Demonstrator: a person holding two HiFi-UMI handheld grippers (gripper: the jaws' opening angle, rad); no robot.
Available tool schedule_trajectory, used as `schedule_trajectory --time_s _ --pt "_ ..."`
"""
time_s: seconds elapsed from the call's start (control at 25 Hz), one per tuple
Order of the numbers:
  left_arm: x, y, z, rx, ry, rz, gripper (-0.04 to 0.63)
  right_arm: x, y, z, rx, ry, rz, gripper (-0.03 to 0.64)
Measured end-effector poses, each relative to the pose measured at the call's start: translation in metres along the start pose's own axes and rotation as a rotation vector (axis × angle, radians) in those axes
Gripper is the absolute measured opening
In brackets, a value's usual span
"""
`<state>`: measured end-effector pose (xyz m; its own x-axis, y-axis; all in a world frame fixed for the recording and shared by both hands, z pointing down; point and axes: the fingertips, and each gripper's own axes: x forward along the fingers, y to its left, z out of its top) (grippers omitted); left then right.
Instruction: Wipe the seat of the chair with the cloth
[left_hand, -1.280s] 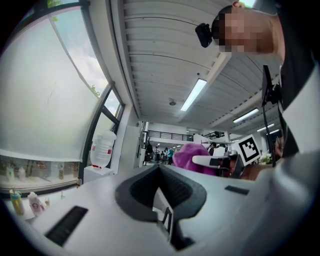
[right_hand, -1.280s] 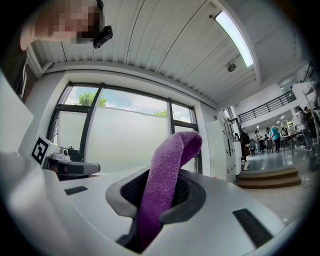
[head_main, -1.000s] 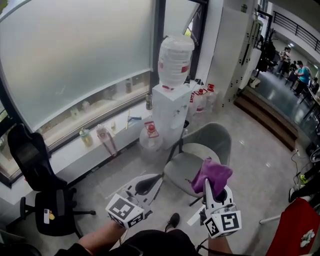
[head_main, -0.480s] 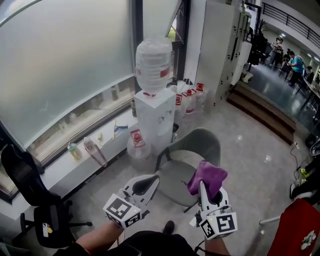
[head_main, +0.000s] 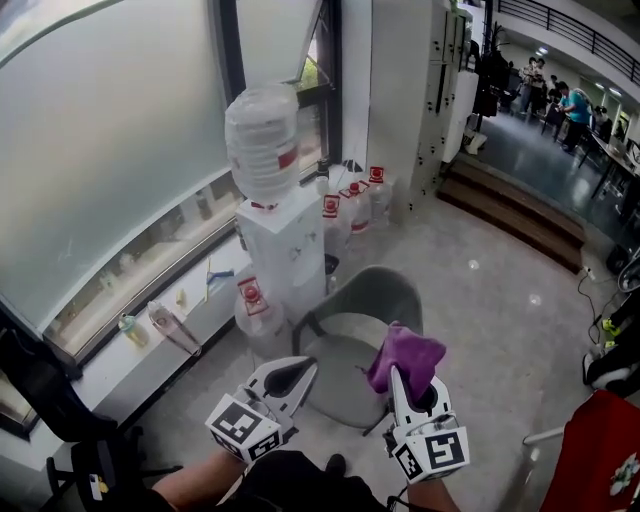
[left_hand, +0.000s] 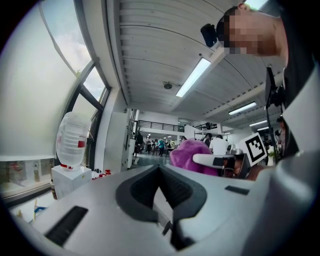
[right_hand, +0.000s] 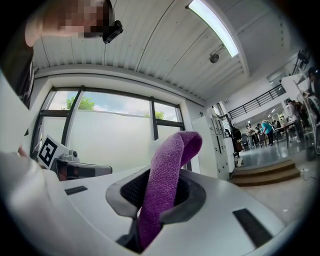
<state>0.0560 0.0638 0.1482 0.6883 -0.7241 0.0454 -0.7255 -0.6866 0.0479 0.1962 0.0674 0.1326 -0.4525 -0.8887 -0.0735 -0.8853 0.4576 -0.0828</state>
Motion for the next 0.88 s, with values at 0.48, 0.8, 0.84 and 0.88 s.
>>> schedule_trajectory --time_s 0.48,0.8,0.84,0.88 --pt "0.032 0.043 0.001 -0.004 -0.016 -0.088 0.008 0.037 -0.016 -0.002 -0.022 0.012 -0.116 0.063" --pt "0.040 0.096 0.005 -0.010 -0.019 -0.165 0.008 0.076 -0.006 -0.001 -0.031 0.009 -0.217 0.063" --pt "0.041 0.100 0.005 -0.011 -0.018 -0.175 0.008 0.078 -0.006 -0.001 -0.031 0.008 -0.226 0.063" --pt "0.043 0.104 0.004 -0.011 -0.017 -0.186 0.008 0.080 -0.005 -0.001 -0.034 0.007 -0.236 0.063"
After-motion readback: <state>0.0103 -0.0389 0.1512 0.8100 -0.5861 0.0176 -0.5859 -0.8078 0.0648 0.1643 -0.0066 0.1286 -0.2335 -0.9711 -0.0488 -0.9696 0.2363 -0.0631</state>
